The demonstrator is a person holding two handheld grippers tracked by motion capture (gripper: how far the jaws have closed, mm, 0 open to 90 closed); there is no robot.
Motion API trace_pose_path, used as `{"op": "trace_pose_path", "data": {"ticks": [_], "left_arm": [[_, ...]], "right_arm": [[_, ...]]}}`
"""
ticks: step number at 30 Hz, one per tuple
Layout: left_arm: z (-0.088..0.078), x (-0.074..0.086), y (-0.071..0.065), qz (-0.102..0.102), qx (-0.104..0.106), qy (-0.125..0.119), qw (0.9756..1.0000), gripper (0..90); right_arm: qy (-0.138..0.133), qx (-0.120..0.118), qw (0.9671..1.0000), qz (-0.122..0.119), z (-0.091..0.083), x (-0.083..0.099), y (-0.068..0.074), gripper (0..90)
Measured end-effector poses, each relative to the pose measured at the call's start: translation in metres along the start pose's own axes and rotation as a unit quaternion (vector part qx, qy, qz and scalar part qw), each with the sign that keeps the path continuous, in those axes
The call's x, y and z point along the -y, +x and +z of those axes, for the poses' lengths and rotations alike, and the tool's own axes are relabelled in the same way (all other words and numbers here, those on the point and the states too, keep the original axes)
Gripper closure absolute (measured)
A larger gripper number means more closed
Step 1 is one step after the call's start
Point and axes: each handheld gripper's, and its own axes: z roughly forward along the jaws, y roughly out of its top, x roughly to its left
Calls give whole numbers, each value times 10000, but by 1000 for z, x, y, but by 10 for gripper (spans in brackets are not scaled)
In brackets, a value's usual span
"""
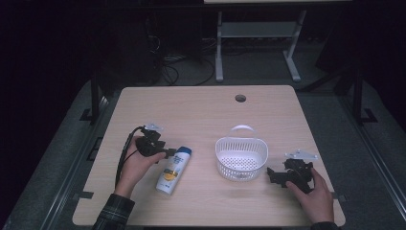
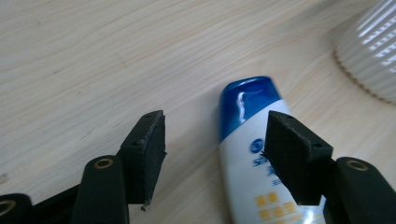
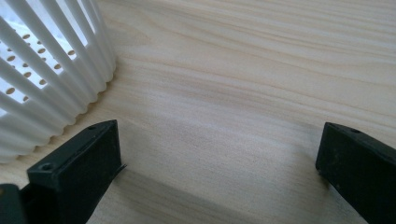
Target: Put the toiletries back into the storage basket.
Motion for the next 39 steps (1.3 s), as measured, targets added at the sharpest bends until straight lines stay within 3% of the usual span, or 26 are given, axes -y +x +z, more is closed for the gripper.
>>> {"op": "trace_pose_path", "data": {"ticks": [12,22,30,39], "left_arm": [[2,-8,-21,-83,-37,58,9999,259],[25,-8,-35,42,-101,390,9992,251],[40,-7,-36,101,-274,613,9977,246],[52,-5,-39,144,-293,810,9962,231]], "right_arm": [[0,-1,10000,-1,0,0,0,0],[1,-1,10000,0,0,0,0,0],[2,0,10000,-7,0,0,0,0],[2,-1,10000,-9,0,0,0,0]]}}
